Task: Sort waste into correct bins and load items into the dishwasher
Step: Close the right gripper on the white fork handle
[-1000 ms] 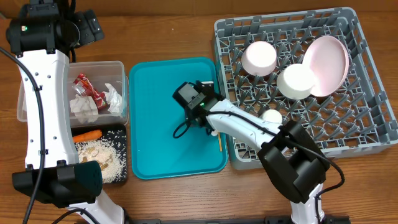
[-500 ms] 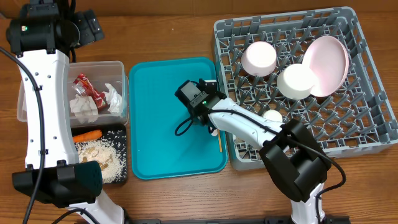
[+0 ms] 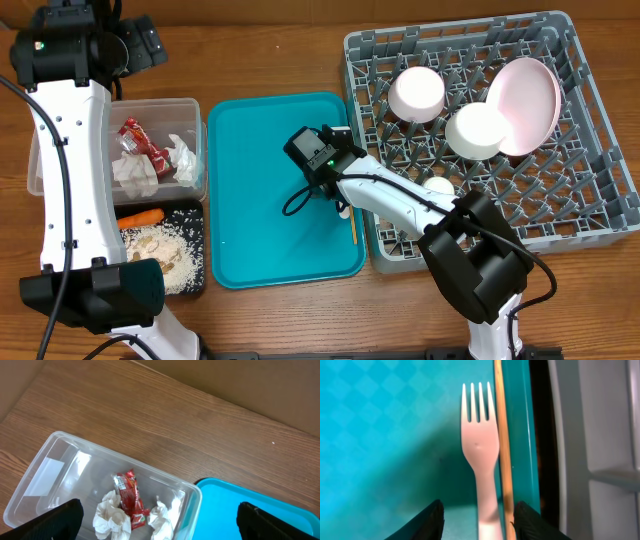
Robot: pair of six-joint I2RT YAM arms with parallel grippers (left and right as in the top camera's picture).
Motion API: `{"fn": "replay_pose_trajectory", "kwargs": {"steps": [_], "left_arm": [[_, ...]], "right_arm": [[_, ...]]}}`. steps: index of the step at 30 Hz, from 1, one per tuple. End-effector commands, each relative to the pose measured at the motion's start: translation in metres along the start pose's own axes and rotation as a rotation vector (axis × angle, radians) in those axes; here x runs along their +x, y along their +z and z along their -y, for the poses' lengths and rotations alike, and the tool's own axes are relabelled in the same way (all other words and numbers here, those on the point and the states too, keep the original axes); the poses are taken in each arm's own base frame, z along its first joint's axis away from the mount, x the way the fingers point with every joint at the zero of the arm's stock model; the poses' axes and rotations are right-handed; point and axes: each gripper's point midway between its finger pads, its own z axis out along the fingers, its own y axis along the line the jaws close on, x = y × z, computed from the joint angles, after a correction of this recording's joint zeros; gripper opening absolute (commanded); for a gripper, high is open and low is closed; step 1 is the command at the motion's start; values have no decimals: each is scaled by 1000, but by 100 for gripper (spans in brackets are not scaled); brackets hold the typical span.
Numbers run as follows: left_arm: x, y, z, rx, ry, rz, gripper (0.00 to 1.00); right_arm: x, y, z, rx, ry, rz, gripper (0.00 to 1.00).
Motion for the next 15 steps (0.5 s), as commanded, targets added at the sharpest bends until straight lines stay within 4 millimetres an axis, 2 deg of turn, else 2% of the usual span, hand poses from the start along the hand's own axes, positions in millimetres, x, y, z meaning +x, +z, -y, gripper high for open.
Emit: {"fn": "replay_pose_trajectory", "kwargs": {"steps": [1, 15], "left_arm": [[-9, -13, 2, 19, -17, 36, 100], [-9, -13, 2, 19, -16, 36, 100]], "right_arm": [[-11, -13, 2, -18, 18, 40, 44], [-9, -9, 1, -19, 18, 35, 42]]}}
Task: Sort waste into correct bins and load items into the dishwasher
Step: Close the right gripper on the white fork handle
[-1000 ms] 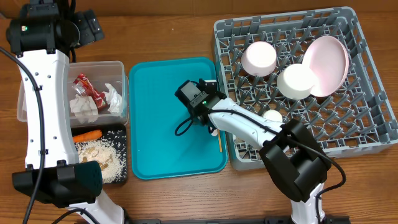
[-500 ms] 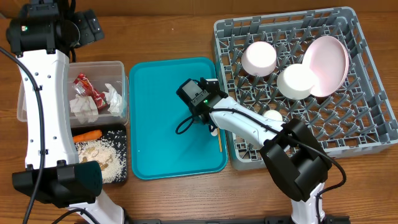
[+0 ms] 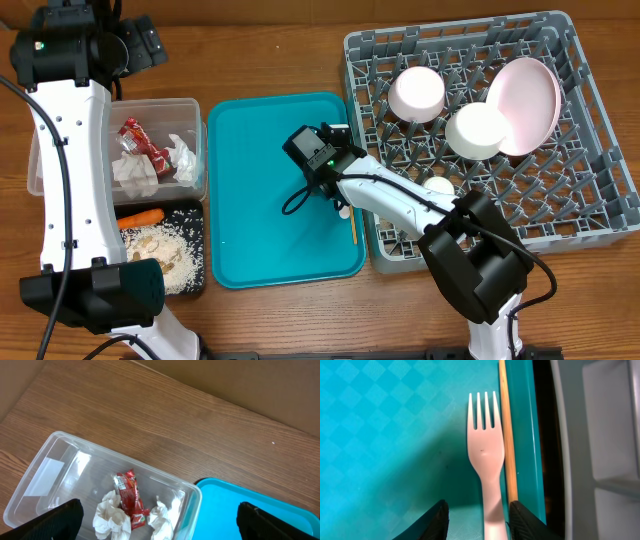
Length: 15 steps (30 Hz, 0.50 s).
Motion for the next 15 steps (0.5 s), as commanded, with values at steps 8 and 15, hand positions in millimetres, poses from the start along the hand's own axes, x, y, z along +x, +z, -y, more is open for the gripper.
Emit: {"fn": "replay_pose_trajectory", "kwargs": {"steps": [8, 15], "left_arm": [[-9, -13, 2, 19, -16, 36, 100], [-9, -13, 2, 19, -17, 36, 100]], "right_arm": [[-2, -1, -2, -21, 8, 8, 39], [-1, 2, -3, -24, 9, 5, 35]]}}
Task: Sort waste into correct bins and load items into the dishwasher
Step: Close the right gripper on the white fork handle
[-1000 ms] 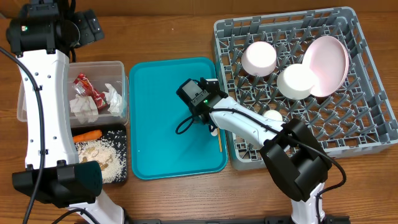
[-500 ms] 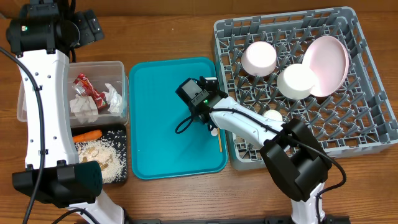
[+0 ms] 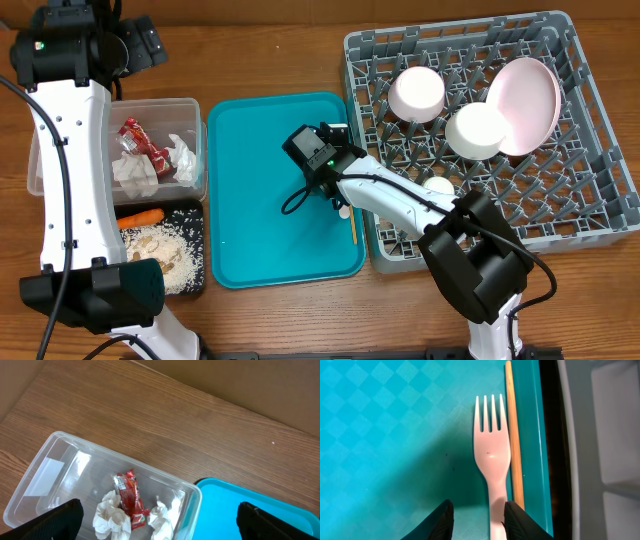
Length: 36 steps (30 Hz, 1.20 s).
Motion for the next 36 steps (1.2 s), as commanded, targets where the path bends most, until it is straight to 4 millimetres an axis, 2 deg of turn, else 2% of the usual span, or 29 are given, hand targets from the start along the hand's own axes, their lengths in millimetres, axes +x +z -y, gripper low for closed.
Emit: {"fn": "replay_pose_trajectory", "kwargs": {"steps": [1, 9, 20, 28, 36], "left_arm": [[-9, -13, 2, 19, -16, 35, 100], [-9, -13, 2, 19, -16, 35, 100], [-9, -13, 2, 19, -16, 35, 100], [-9, -13, 2, 19, -16, 35, 100], [-9, -13, 2, 19, -16, 35, 100]], "right_arm": [[1, 4, 0, -7, 3, -2, 35], [5, 12, -3, -14, 1, -16, 34], [1, 13, 3, 26, -27, 8, 43], [10, 27, 4, 44, -39, -17, 43], [10, 24, -7, 22, -50, 1, 30]]}}
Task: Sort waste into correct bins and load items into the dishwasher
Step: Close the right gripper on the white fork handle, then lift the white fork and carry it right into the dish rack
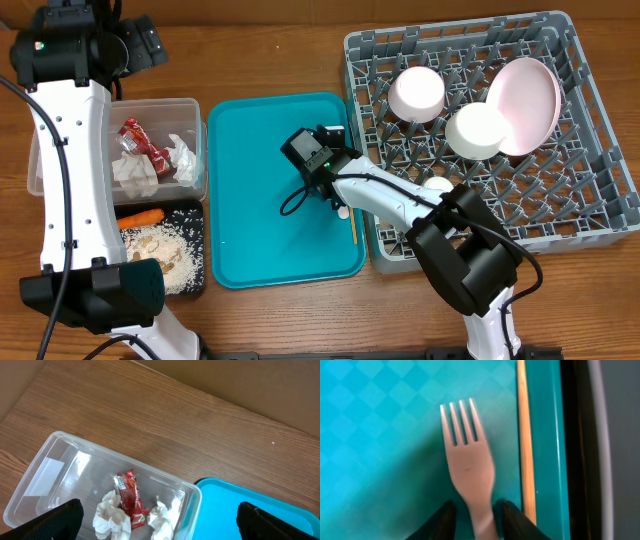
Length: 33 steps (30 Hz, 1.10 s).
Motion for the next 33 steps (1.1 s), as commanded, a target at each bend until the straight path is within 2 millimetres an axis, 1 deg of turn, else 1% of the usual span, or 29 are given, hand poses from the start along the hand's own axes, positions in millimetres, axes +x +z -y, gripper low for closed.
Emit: {"fn": "replay_pose_trajectory", "kwargs": {"steps": [1, 5, 10, 11, 16, 22, 24, 26, 31, 33], "left_arm": [[-9, -13, 2, 19, -17, 36, 100], [-9, -13, 2, 19, -16, 36, 100], [-9, -13, 2, 19, -16, 36, 100], [-9, -13, 2, 19, -16, 36, 100], [-9, -13, 2, 19, -16, 36, 100], [-9, -13, 2, 19, -16, 36, 100], [-9, -13, 2, 19, -17, 36, 100], [-9, -13, 2, 19, -16, 36, 100], [-9, -13, 2, 19, -16, 36, 100], [-9, -13, 2, 19, -16, 36, 100]], "right_arm": [[7, 3, -4, 7, -24, -4, 29], [9, 2, -9, 2, -50, -2, 25], [8, 0, -11, -2, -54, 0, 14], [8, 0, -11, -3, -54, 0, 10], [12, -1, -13, -17, -57, -19, 4], [15, -7, -14, -21, -66, -56, 4], [14, -10, -13, -18, -72, -58, 4], [7, -17, -16, -28, -98, -47, 4], [-12, -48, -19, -52, -109, -23, 4], [-18, -61, -25, -97, -113, -20, 4]]}}
